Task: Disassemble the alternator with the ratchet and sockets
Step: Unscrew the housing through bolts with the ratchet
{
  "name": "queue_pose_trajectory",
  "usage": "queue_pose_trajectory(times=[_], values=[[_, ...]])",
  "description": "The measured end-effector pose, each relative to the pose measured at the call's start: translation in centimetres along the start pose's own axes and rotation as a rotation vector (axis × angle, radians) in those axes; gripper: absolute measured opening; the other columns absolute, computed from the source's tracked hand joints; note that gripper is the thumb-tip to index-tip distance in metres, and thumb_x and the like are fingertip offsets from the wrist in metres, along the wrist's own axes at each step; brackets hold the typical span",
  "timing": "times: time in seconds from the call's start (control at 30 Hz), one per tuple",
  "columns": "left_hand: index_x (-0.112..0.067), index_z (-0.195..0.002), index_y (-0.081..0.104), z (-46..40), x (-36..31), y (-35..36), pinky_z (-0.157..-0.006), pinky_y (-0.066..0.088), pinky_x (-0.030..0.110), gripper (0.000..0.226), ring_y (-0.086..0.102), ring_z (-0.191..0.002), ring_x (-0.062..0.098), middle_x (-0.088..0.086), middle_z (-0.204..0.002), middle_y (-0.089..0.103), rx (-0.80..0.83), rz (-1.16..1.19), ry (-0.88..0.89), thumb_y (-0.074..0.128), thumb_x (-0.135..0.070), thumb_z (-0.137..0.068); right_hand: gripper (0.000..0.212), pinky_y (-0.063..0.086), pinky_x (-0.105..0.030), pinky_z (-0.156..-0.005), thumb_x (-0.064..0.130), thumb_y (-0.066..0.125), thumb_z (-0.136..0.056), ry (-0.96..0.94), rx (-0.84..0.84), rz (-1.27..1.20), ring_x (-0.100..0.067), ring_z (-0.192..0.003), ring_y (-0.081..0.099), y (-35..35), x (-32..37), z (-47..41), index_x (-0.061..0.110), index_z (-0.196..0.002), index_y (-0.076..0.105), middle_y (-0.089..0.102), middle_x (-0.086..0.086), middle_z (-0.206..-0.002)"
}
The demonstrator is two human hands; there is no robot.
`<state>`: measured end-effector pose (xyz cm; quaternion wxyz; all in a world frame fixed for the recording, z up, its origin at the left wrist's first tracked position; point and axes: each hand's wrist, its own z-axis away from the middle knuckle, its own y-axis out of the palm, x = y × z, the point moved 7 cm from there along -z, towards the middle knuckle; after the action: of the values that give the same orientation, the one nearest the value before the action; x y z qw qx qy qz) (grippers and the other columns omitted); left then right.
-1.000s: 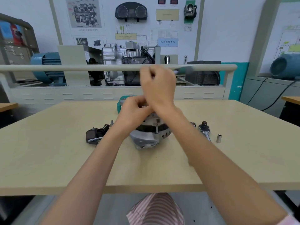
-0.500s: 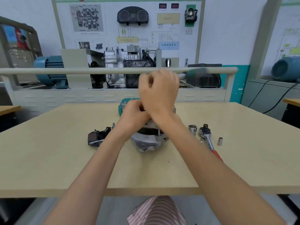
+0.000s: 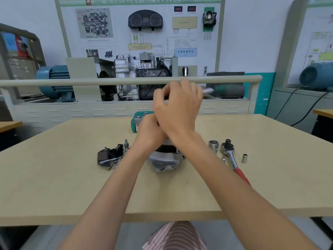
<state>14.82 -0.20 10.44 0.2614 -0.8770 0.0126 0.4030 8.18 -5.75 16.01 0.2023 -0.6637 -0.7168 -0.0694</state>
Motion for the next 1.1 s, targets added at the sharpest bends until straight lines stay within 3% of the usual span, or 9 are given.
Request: queue_pose_trajectory(times=[0.1,0.23,0.3,0.47,0.6,0.73,0.83,0.97,1.1], values=[[-0.034,-0.067,0.071,0.5,-0.1,0.5,-0.053,0.041,0.005,0.031,0.059,-0.058,-0.008,-0.019,-0.059,0.065,0.093,0.137,0.021,0.064,-0.009,-0.085,0.048,0.039,-0.024,-0.061,0.02,0.037,-0.087,0.291,0.224,-0.815,-0.011,-0.047,0.042,1.4,-1.2,-2.0,0.008,-0.041,0.043,0.044,-0.004,-0.041],[-0.027,-0.099,0.072,0.2,0.4,0.2,-0.077,0.054,0.015,0.017,0.068,-0.087,0.0,-0.013,-0.092,0.073,0.11,0.17,0.03,0.069,-0.022,-0.084,0.061,0.047,-0.029,-0.075,0.018,0.021,-0.098,0.597,0.319,-1.317,-0.017,-0.048,0.042,3.4,-2.5,-2.0,0.011,-0.04,0.04,0.041,-0.002,-0.038],[-0.029,-0.087,0.071,0.1,0.6,-0.1,-0.072,0.053,0.014,0.016,0.068,-0.079,-0.001,-0.014,-0.081,0.073,0.112,0.188,0.016,0.069,-0.014,-0.083,0.051,0.046,-0.029,-0.076,0.014,0.027,-0.095,0.406,0.207,-1.139,-0.014,-0.056,0.047,2.1,-2.3,-1.6,0.009,-0.048,0.047,0.048,0.001,-0.048],[-0.018,-0.055,0.055,-0.3,0.9,-0.5,-0.04,0.034,0.007,0.039,0.048,-0.039,-0.008,-0.017,-0.038,0.053,0.053,0.121,-0.019,0.054,0.012,-0.08,0.026,0.031,-0.031,-0.084,0.026,0.039,-0.077,-0.14,-0.161,0.026,-0.018,-0.074,0.043,-0.4,0.3,1.2,0.01,-0.069,0.059,0.053,-0.002,-0.073],[-0.021,-0.08,0.071,-0.3,0.8,-0.3,-0.063,0.052,0.014,0.009,0.066,-0.069,0.001,-0.011,-0.068,0.07,0.065,0.203,-0.018,0.071,-0.012,-0.08,0.041,0.037,-0.03,-0.061,0.02,0.037,-0.086,0.319,0.193,-0.816,-0.012,-0.049,0.039,2.0,-1.8,-2.2,0.01,-0.047,0.044,0.042,0.002,-0.045],[-0.03,-0.094,0.071,-0.4,1.2,-0.1,-0.075,0.053,0.013,0.017,0.069,-0.084,0.0,-0.013,-0.086,0.074,0.123,0.223,-0.008,0.073,-0.02,-0.08,0.05,0.046,-0.03,-0.071,0.014,0.029,-0.094,0.599,0.359,-1.295,-0.017,-0.044,0.037,3.9,-2.2,-2.2,0.013,-0.045,0.035,0.037,-0.001,-0.038],[-0.021,-0.087,0.072,-0.2,1.1,-0.3,-0.071,0.053,0.017,0.014,0.069,-0.077,0.002,-0.008,-0.078,0.074,0.11,0.237,-0.008,0.071,-0.008,-0.081,0.042,0.046,-0.028,-0.072,0.012,0.034,-0.091,0.339,0.209,-1.069,-0.013,-0.055,0.045,1.9,-1.7,-1.4,0.012,-0.05,0.045,0.048,0.003,-0.048],[-0.024,-0.061,0.05,-0.4,0.7,-0.6,-0.041,0.034,0.008,0.038,0.046,-0.042,-0.006,-0.007,-0.053,0.057,0.005,0.121,0.027,0.054,0.005,-0.084,0.016,0.03,-0.033,-0.087,0.02,0.048,-0.077,-0.075,-0.15,-0.012,-0.02,-0.079,0.043,-0.9,0.1,1.9,0.007,-0.076,0.057,0.051,-0.004,-0.077],[-0.026,-0.063,0.058,0.0,0.2,-0.3,-0.046,0.04,0.005,0.031,0.056,-0.048,-0.005,-0.015,-0.051,0.061,0.059,0.155,0.048,0.065,-0.002,-0.08,0.027,0.03,-0.026,-0.069,0.023,0.041,-0.079,0.035,0.072,-0.362,-0.011,-0.058,0.039,-0.1,-0.5,-0.9,0.007,-0.06,0.051,0.045,0.003,-0.056]])
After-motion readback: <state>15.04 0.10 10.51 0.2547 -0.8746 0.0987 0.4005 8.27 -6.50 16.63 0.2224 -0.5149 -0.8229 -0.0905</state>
